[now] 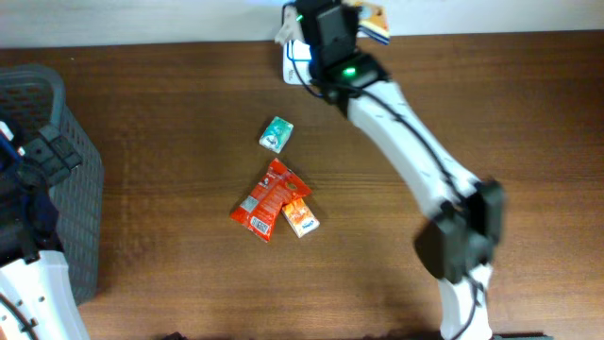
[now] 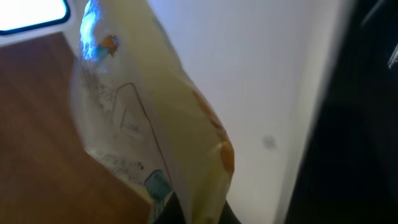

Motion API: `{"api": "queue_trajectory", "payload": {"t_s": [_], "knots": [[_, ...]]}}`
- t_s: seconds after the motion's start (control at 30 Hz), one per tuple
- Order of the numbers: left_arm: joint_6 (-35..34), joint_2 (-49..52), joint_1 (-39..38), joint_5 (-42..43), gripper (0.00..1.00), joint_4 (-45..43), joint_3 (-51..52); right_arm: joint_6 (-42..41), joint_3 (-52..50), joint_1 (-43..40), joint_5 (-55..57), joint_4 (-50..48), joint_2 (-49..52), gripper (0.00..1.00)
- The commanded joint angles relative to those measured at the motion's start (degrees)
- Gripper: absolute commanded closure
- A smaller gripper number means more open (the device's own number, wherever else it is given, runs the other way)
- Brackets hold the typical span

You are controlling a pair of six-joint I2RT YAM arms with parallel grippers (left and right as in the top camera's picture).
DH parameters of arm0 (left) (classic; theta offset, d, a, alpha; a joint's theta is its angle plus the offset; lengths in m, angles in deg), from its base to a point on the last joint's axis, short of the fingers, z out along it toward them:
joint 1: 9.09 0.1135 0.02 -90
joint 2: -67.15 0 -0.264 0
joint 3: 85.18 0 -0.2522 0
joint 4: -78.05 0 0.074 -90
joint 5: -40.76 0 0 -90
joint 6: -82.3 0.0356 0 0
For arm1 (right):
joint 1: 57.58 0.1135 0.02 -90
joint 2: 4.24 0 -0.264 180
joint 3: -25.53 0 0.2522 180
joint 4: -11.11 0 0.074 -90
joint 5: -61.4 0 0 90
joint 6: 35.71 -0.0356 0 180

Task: Scan the item barcode
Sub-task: 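Move the white bag right and release it on the table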

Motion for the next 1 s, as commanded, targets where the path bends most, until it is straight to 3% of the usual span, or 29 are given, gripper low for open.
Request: {"api": "queue_trajectory", "payload": {"t_s": [0.0, 0.1, 0.27, 0.43, 0.67, 0.97], "knots": [[0.72, -0.04, 0.26, -0.22, 0.01, -0.04, -0.20, -22.64, 1.29, -1.60, -12.94, 13.00, -12.85, 0.96], [0.72, -0.04, 0.26, -0.22, 0.01, -0.04, -0.20, -33.59, 1.29, -5.49, -27.34, 24.00, -19.06, 0.96], [0.72, -0.04, 0.26, -0.22, 0.01, -0.04, -0.20, -56.72, 1.29, -20.02, -44.81, 39.56, -23.41, 0.96], [0.72, -0.04, 0.26, -0.22, 0.01, -0.04, -0.20, -59.28, 0.22, -36.28, -58.82, 50.97, -18.88, 0.96], [0.72, -0.04, 0.26, -0.22, 0.01, -0.02, -0.20, -60.87, -14.25, -47.80, -63.08, 42.71, -8.46, 0.96], [0.72, -0.04, 0.26, -0.22, 0.01, -0.04, -0.20, -72.30, -32.59, -58.71, -61.51, 28.22, -4.55, 0.96]]}}
